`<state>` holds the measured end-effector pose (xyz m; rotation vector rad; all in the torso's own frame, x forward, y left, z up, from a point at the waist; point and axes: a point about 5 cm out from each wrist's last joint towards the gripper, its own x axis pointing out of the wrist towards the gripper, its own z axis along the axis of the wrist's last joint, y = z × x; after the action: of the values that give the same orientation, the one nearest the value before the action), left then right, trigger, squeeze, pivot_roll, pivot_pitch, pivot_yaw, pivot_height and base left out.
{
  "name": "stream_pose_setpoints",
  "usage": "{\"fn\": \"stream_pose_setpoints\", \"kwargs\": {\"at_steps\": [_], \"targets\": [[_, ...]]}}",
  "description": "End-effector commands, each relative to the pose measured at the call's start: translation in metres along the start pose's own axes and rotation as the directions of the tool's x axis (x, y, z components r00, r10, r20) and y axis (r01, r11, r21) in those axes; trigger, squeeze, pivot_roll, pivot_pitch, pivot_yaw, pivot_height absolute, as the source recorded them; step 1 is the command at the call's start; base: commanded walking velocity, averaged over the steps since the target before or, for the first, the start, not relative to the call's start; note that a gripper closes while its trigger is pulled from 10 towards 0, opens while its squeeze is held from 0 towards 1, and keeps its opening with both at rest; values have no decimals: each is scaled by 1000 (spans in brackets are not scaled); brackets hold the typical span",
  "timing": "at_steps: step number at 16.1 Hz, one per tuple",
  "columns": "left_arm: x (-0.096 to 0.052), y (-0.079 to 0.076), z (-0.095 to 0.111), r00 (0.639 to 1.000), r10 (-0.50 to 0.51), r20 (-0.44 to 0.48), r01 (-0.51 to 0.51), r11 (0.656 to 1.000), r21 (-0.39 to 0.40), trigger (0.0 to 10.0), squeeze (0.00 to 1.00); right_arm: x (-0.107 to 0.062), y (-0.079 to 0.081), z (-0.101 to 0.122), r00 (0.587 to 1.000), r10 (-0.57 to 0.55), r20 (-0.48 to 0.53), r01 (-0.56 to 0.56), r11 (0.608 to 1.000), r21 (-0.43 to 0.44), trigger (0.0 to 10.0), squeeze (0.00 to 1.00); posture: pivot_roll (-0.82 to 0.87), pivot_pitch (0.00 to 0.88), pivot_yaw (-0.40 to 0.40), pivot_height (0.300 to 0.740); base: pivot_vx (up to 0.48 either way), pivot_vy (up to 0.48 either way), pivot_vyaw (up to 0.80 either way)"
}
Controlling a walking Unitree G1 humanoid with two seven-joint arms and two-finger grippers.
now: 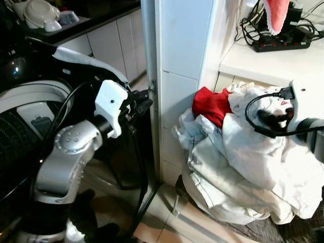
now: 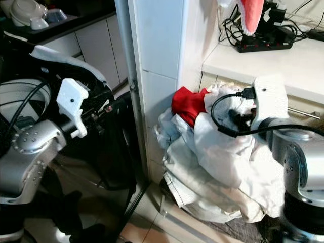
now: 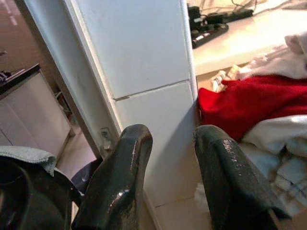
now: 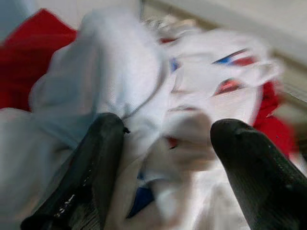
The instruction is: Clothes washing
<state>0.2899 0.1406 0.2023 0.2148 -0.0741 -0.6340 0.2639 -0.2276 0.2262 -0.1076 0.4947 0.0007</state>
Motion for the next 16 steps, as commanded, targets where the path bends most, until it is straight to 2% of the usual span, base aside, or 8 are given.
{"fn": "stream_pose_setpoints", "kwargs": {"at_steps": [1,3,4,5,8,16], "targets": [[0,-5,0,1000,-5,-9,6,1000,13,10000,0,0,0,-1,999,38,-5,-37,999,39,10000,0,-50,0,45,740,0,0,0],[-1,-11,-1,999,-50,-14,50,999,-3,10000,0,2,1,-14,994,61,-92,-55,996,71,10000,0,-49,0,47,740,0,0,0],[-1,-11,0,997,-70,-16,70,998,5,10000,0,3,1,-22,989,65,-134,-56,996,65,4706,0,-47,0,47,740,0,0,0],[-1,-11,0,996,-81,-21,81,997,13,10000,0,3,0,-26,986,59,-153,-51,997,56,0,0,-47,0,47,740,0,0,0],[-3,-12,1,995,-94,-24,95,995,13,10000,0,3,0,-28,986,53,-157,-45,997,58,0,0,-46,0,50,740,0,0,0],[-2,-14,1,994,-105,-15,105,994,-6,10000,0,-3,-3,-15,994,47,-99,-43,998,38,0,0,-53,0,54,740,0,0,0]]}}
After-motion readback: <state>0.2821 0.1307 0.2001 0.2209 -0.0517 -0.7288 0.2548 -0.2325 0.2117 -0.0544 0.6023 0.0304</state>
